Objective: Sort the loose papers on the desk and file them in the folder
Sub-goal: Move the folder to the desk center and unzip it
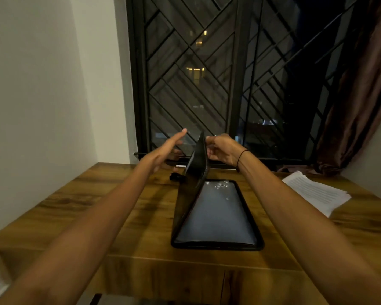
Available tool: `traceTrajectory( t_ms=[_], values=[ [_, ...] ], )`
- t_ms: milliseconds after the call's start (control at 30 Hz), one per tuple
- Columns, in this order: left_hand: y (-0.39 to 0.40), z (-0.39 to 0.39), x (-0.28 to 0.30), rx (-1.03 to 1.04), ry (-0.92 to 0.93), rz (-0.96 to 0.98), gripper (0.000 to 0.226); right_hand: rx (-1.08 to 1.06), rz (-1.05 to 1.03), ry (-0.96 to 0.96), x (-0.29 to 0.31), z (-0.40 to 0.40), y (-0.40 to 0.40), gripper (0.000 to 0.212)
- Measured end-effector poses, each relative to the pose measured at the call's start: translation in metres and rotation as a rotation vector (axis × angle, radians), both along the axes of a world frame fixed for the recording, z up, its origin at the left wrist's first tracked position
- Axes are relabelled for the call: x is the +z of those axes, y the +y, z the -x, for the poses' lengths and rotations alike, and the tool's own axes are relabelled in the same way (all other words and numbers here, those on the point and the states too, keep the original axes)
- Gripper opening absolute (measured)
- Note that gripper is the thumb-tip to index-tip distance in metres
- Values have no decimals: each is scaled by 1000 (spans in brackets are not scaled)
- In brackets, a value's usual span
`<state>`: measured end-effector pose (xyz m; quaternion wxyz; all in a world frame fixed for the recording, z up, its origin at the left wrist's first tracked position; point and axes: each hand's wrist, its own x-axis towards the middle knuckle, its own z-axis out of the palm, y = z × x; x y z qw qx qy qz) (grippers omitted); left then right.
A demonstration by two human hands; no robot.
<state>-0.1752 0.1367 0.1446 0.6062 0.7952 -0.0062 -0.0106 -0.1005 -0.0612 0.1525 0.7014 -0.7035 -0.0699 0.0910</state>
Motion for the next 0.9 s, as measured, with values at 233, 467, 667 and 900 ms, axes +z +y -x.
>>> traceTrajectory(
  t_ms=[233,467,667,900],
  values=[
    [39,17,22,-71,-16,-291,45,168,68,-105,7,17,76,22],
    [110,29,23,43,65,-508,78,323,542,-348,-36,6,87,24],
    [132,25,-4,104,165,-1252,58,416,951,-495,-100,-5,65,32],
    [90,-6,-44,126,131,-1619,50,401,1133,-395,-152,-18,47,60]
  ],
)
